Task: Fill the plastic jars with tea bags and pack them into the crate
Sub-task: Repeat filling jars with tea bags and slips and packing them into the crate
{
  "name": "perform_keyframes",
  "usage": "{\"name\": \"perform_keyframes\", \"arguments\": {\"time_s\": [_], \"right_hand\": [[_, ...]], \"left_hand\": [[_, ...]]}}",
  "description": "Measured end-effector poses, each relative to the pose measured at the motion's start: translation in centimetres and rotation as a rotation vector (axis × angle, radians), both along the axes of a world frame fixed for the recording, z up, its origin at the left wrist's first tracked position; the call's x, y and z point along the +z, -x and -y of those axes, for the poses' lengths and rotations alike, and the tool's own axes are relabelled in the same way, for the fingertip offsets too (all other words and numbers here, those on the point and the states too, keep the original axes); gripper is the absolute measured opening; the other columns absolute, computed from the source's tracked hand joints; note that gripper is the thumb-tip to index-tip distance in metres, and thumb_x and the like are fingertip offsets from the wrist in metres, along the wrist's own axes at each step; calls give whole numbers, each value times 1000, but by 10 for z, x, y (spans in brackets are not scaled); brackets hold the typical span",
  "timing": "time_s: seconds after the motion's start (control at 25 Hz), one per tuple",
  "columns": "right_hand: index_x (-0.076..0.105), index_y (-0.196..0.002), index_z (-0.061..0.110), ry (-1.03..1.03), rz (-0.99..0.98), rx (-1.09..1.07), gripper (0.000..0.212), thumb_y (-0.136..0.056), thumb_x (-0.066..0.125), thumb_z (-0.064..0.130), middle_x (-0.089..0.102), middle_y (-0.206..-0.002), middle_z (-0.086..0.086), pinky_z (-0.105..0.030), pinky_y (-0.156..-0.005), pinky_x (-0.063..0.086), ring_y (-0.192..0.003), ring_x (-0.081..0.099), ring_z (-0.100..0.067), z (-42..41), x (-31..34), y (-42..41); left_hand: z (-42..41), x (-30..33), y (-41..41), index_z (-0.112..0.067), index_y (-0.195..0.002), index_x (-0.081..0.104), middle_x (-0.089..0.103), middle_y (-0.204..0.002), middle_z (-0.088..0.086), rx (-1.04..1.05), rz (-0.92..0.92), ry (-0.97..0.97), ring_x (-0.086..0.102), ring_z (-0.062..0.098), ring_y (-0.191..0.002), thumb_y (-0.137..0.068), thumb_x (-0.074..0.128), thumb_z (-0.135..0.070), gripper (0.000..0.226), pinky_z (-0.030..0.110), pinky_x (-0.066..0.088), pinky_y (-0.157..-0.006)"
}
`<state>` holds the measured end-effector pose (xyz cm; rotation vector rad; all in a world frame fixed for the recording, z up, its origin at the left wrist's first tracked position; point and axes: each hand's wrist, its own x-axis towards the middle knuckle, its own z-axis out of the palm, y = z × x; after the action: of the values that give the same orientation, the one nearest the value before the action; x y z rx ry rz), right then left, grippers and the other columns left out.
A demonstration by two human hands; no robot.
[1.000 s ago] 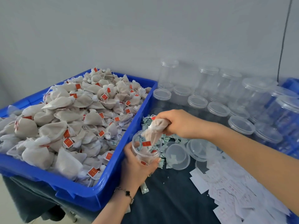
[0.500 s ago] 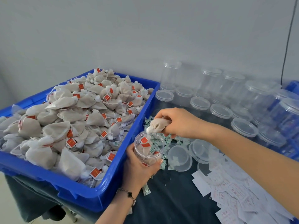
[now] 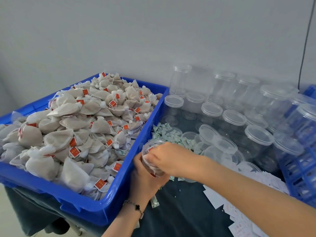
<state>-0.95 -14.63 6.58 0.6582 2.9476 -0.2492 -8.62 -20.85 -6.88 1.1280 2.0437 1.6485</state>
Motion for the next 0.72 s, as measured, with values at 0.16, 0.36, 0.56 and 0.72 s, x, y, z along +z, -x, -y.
{"name": "perform_keyframes", "arguments": {"time_s": [0.16,0.36,0.56,0.72], "right_hand": [[53,-75,13,-154,9,19,60,-96,20,58,60,-84,-3,-32,-58,35,-73,50,-19,9,-16,0],[58,-119,27,-9,-757,-189,36,-97,33,42,71,-94,5,-33,-74,52,-84,65,-11,-13,7,-49],[54,-122,23,84,-607,-375,33,-98,39,40,63,-93,15,-23,-70,46,-76,58,-1,-36,3,-74],[21,-144,33,173,-525,-340,63,-89,25,64,54,-118,13,-30,-73,44,-71,52,2,-37,-7,-64]], "left_hand": [[-5,8,0,-26,-115,41,50,-88,-24,28,-63,50,57,-9,-86,-57,83,-38,72,1,39,-59],[9,25,-21,-41,-112,32,52,-112,-29,-75,49,-171,58,-6,-100,-47,85,-53,85,8,48,-75],[16,20,-59,-38,-119,35,54,-109,-33,-295,83,-168,61,-5,-98,-47,87,-57,91,15,53,-78],[17,6,-56,-60,-110,25,54,-103,-28,-309,78,7,56,-15,-95,-40,85,-58,92,8,48,-73]]}}
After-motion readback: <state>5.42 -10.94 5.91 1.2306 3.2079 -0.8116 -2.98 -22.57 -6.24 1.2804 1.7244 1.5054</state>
